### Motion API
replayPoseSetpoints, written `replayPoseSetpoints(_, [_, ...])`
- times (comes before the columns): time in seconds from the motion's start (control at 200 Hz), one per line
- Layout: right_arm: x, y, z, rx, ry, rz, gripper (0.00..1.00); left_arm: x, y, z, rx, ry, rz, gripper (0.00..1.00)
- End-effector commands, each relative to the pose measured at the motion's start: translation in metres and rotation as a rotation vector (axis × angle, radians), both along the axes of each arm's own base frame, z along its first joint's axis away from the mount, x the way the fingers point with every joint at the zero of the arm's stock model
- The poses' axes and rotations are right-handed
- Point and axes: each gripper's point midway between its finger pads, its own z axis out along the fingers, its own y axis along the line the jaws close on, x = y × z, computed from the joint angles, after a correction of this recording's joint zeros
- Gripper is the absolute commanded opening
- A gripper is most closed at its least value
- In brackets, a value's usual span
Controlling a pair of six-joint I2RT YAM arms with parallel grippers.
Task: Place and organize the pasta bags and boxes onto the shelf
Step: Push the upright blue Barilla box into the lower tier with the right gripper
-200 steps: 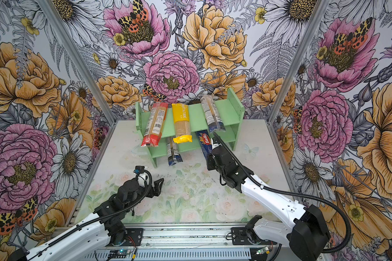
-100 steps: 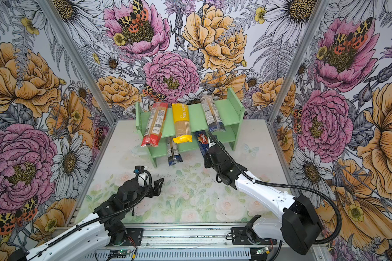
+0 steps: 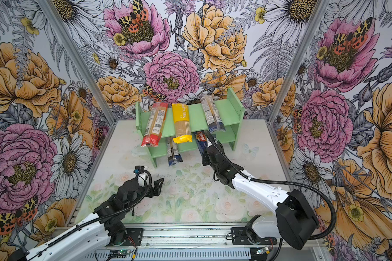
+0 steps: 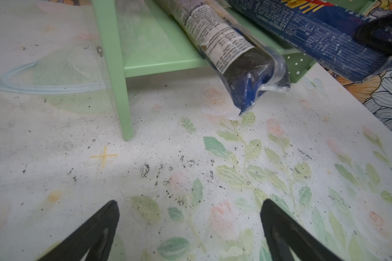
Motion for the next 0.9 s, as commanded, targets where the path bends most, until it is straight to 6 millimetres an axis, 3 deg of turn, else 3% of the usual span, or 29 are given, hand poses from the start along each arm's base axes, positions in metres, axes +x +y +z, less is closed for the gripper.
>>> replayPoseSetpoints(0.0, [0.019,0.006,0.061,0.122,-0.208,-0.044,0.00,0.003,-0.001,0.010,-0.036,-0.025,0.002,0.99])
replayPoseSetpoints(0.51, [0.033,0.008,0.038,0.098,-0.203,-0.086,0.00,0.003,0.000,0.010,-0.036,-0.026,0.005,0.99])
replayPoseSetpoints(0.896, [0.038,0.006,0.032,0.076,-0.214,-0.093,0.00,0.002,-0.001,0.010,-0.037,-0.027,0.004,0.99])
